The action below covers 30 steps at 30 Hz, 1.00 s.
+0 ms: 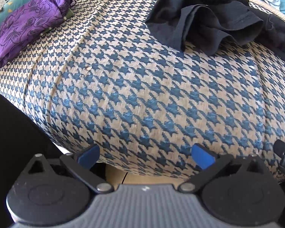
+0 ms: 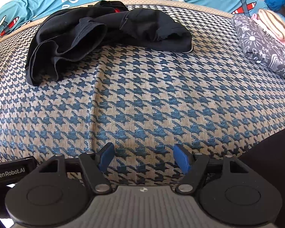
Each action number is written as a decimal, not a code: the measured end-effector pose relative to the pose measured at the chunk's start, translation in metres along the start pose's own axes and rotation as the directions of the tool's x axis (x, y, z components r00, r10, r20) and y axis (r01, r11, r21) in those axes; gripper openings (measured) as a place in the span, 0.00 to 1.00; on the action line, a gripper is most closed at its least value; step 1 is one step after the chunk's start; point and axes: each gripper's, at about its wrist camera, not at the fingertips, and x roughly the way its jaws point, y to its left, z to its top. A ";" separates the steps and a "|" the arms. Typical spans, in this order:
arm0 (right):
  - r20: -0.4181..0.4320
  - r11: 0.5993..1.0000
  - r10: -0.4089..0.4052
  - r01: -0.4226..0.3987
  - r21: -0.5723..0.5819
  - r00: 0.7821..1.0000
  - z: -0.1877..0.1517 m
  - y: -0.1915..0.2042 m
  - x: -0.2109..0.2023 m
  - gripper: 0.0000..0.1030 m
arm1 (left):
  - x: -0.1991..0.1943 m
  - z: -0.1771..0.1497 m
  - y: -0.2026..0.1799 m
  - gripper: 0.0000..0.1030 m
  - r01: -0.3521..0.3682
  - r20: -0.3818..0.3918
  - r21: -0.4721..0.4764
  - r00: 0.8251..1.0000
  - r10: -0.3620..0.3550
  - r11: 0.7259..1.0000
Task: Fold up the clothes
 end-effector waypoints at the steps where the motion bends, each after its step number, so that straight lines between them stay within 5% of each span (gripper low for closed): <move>1: 0.001 1.000 -0.005 0.005 -0.001 1.000 0.000 0.000 0.000 0.66 | 0.000 0.000 0.000 1.00 0.001 0.000 0.002 1.000 -0.001 1.000; 30: 0.010 0.997 -0.080 0.080 0.008 0.997 -0.010 -0.015 -0.006 0.66 | -0.001 -0.010 -0.007 1.00 0.012 0.000 0.038 1.000 -0.012 0.999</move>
